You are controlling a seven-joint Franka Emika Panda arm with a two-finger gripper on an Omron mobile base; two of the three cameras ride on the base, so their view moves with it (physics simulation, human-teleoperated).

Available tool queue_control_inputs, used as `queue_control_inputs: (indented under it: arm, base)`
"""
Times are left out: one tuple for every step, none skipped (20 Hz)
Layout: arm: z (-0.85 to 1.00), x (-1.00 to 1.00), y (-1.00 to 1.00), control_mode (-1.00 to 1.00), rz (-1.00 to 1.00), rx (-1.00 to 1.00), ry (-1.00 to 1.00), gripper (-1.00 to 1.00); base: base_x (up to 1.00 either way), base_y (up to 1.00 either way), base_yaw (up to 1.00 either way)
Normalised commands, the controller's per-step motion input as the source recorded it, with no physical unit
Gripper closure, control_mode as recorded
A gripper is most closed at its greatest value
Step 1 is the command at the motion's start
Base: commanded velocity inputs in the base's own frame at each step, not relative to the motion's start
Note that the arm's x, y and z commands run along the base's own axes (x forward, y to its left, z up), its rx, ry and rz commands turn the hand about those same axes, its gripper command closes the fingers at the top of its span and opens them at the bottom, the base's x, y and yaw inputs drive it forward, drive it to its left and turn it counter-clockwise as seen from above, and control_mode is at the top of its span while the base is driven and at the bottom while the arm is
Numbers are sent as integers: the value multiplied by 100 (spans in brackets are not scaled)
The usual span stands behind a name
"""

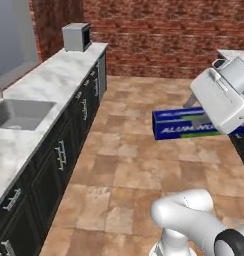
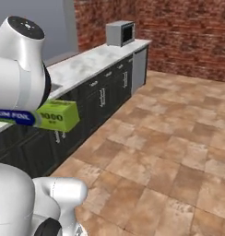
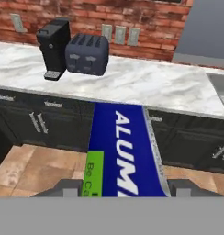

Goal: Retrieve the tupperware and aluminum foil from the cabinet and place them on the dining counter near the plate with sweet potato and lemon wedge to prepare for storing leftovers.

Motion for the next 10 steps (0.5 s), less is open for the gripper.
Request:
queue_control_inputs:
  arm:
    - [0, 0, 0, 100, 0, 0, 0, 100]
    - [0, 0, 0, 100, 0, 0, 0, 100]
    - [0, 0, 0, 100, 0, 0, 0, 100]
    - [0, 0, 0, 100, 0, 0, 0, 100]
    - [0, 0, 0, 100, 0, 0, 0, 100]
    - [0, 0, 0, 100, 0, 0, 0, 100]
    - [0, 0, 0, 100, 0, 0, 0, 100]
    - [0, 0, 0, 100, 0, 0, 0, 100]
    - [0, 0, 0, 100, 0, 0, 0, 100]
    - [0, 0, 0, 100, 0, 0, 0, 100]
  base:
    - [27, -44, -76]
    - [28, -39, -76]
    - [29, -33, -77]
    - [31, -26, -77]
    - [33, -24, -77]
    - [34, -23, -77]
    - [36, -23, -76]
    - [37, -23, -76]
    - [40, -24, -75]
    - [42, -24, -74]
